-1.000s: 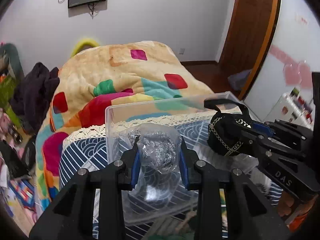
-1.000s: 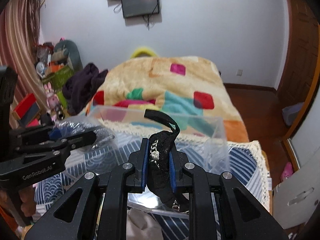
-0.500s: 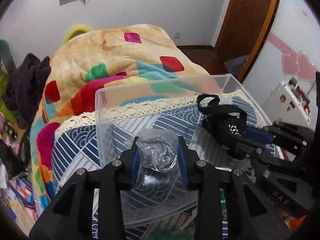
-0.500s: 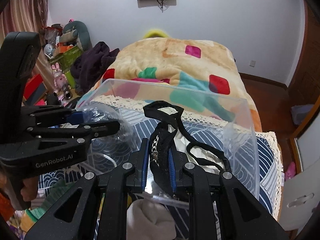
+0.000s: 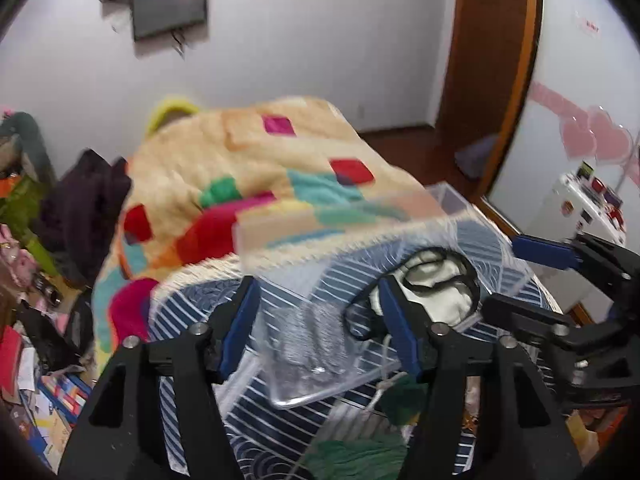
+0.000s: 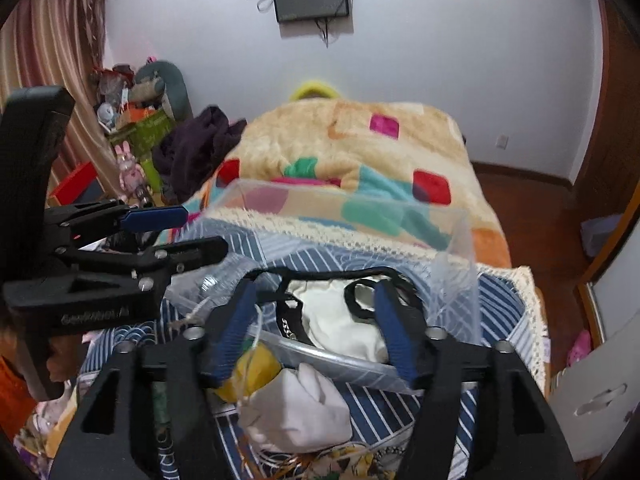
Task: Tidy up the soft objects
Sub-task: 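Lower the silver bag into the box with the left tool while the right tool drops the black bag in, then grasp the green glove with the left tool while the right tool grasps the white pouch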
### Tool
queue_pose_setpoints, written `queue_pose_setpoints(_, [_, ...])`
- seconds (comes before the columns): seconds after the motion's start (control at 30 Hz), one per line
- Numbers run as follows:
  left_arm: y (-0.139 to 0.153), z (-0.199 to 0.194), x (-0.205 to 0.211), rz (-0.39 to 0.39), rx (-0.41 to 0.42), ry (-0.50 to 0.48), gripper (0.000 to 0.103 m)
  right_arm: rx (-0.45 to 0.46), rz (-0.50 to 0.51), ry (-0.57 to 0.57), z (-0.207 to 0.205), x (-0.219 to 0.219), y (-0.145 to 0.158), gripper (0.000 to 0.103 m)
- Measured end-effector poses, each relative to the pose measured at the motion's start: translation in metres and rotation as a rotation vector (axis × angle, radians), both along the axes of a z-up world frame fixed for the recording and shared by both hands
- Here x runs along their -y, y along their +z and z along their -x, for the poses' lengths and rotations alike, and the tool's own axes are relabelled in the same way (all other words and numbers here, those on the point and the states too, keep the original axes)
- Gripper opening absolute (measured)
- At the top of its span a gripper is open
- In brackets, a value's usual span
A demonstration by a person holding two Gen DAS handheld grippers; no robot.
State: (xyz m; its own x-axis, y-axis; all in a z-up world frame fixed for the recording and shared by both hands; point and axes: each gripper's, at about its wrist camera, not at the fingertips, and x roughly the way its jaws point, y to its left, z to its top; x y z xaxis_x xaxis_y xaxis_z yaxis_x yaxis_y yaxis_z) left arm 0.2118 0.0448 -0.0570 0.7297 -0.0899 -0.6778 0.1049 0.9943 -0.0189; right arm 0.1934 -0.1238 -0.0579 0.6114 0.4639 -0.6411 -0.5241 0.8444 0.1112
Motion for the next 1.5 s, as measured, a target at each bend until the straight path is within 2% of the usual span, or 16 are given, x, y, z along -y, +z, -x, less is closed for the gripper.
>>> queue_pose_setpoints(0.07, [0.006, 0.009, -0.005, -0.004, 0.034, 0.014, 0.071, 0.026, -0.014, 0.000, 0.005, 0.002, 0.006, 0.071])
queue_pose_setpoints(0.17, [0.009, 0.021, -0.010, -0.009, 0.049, 0.015, 0.072, 0.055, -0.032, 0.011, 0.015, 0.006, 0.012, 0.077])
queue_pose_setpoints(0.27, [0.008, 0.035, -0.011, -0.011, 0.052, -0.002, 0.073, 0.077, -0.025, 0.015, 0.024, 0.008, 0.010, 0.078])
queue_pose_setpoints(0.37, [0.002, 0.047, -0.012, 0.026, 0.027, -0.021, 0.074, 0.082, -0.013, 0.012, 0.031, 0.009, 0.004, 0.078])
queue_pose_setpoints(0.47, [-0.009, 0.058, -0.009, 0.053, -0.010, -0.032, 0.074, 0.051, -0.029, 0.016, 0.035, 0.012, -0.005, 0.078])
queue_pose_setpoints(0.87, [-0.047, 0.090, 0.007, 0.060, -0.097, -0.094, 0.074, -0.018, 0.006, 0.001, 0.052, 0.010, -0.045, 0.078])
queue_pose_setpoints(1.07, [-0.079, 0.091, -0.002, 0.107, -0.196, -0.080, 0.074, -0.088, 0.010, 0.017, 0.049, 0.006, -0.068, 0.078])
queue_pose_setpoints(1.23, [-0.086, 0.099, 0.002, 0.103, -0.176, -0.109, 0.074, -0.114, 0.016, 0.006, 0.042, 0.005, -0.079, 0.078])
queue_pose_setpoints(1.33, [-0.084, 0.104, 0.009, 0.074, -0.141, -0.123, 0.066, -0.110, 0.031, 0.001, 0.041, 0.006, -0.082, 0.076])
queue_pose_setpoints(1.37, [-0.083, 0.105, 0.010, 0.075, -0.137, -0.129, 0.060, -0.115, 0.018, 0.003, 0.041, 0.007, -0.082, 0.074])
queue_pose_setpoints(1.4, [-0.082, 0.105, 0.011, 0.080, -0.135, -0.132, 0.055, -0.118, 0.010, 0.004, 0.042, 0.008, -0.083, 0.070])
queue_pose_setpoints(1.5, [-0.079, 0.104, 0.013, 0.082, -0.122, -0.128, 0.048, -0.113, -0.002, 0.013, 0.043, 0.010, -0.081, 0.056])
